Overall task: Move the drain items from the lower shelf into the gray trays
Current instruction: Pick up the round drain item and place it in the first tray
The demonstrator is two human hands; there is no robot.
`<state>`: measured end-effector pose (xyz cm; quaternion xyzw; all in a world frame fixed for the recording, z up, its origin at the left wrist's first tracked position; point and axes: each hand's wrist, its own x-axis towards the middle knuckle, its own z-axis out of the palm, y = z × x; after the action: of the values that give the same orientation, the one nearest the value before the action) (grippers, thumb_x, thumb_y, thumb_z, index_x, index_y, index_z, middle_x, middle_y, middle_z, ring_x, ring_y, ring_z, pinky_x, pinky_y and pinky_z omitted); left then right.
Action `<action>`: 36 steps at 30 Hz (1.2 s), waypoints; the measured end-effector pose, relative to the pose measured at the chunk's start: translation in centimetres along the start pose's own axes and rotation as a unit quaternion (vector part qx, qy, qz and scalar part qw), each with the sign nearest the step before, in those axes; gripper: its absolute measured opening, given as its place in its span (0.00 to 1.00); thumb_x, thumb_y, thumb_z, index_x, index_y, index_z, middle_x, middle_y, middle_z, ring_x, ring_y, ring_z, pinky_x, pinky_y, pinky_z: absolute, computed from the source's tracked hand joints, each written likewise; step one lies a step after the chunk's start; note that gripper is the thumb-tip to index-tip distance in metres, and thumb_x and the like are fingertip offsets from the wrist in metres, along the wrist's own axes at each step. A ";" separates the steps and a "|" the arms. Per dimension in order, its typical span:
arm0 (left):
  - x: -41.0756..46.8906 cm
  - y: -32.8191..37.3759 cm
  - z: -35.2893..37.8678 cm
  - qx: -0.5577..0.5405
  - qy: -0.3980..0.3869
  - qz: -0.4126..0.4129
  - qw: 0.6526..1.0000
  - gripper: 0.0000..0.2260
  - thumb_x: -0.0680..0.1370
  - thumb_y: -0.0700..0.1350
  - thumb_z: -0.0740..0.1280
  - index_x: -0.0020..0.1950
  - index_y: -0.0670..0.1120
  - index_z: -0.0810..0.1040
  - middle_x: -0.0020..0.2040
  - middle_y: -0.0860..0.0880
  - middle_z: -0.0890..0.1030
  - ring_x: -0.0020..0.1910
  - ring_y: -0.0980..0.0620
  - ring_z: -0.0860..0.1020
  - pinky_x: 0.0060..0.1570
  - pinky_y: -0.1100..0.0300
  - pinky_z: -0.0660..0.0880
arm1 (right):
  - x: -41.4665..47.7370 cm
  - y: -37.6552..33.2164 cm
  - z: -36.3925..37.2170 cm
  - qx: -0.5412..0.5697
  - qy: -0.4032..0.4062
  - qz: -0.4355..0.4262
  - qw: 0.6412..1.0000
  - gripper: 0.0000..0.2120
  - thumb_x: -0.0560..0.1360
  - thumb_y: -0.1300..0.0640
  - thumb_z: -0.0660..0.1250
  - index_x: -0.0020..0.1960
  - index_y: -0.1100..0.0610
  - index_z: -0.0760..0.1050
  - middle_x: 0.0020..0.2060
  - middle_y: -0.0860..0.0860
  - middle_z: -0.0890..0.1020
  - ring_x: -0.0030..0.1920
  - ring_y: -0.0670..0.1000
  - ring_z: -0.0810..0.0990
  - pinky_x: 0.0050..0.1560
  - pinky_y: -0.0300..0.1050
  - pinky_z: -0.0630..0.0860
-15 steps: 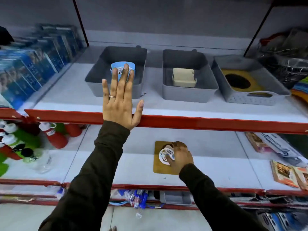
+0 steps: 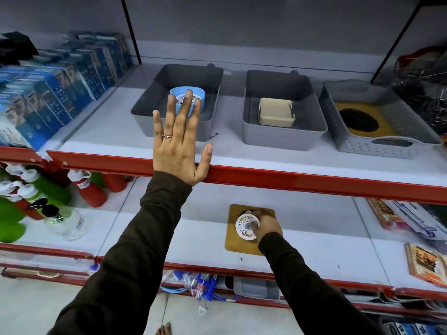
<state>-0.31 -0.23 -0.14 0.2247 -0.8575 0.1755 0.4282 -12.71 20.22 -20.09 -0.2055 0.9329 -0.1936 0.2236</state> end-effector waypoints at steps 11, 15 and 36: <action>-0.1 0.4 -0.9 0.009 -0.034 -0.011 0.999 0.34 0.77 0.58 0.52 0.80 0.44 0.54 0.80 0.42 0.57 0.80 0.40 0.52 0.77 0.42 0.45 | -11.7 -1.2 -8.2 0.515 -0.048 -0.008 0.856 0.07 0.69 0.63 0.77 0.47 0.58 0.86 0.36 0.54 0.89 0.28 0.48 0.83 0.24 0.38 0.77; 0.0 0.4 -1.1 0.008 -0.048 -0.016 0.999 0.34 0.77 0.57 0.53 0.80 0.43 0.55 0.80 0.42 0.57 0.80 0.41 0.51 0.77 0.43 0.44 | -14.7 -2.9 -11.9 0.549 -0.062 -0.062 0.831 0.07 0.68 0.64 0.77 0.46 0.58 0.87 0.38 0.58 0.89 0.31 0.51 0.86 0.28 0.43 0.81; -0.1 0.2 -0.6 -0.045 -0.010 -0.056 0.997 0.36 0.78 0.59 0.47 0.81 0.40 0.48 0.81 0.41 0.52 0.81 0.47 0.43 0.79 0.50 0.39 | -10.8 -13.6 -22.7 0.532 0.065 -0.227 0.813 0.14 0.71 0.67 0.75 0.55 0.59 0.81 0.44 0.56 0.88 0.37 0.49 0.88 0.36 0.40 0.83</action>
<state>0.02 0.31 0.13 0.2551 -0.8545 0.1104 0.4389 -11.09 19.97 8.47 -0.2474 0.6235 -0.7177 0.1869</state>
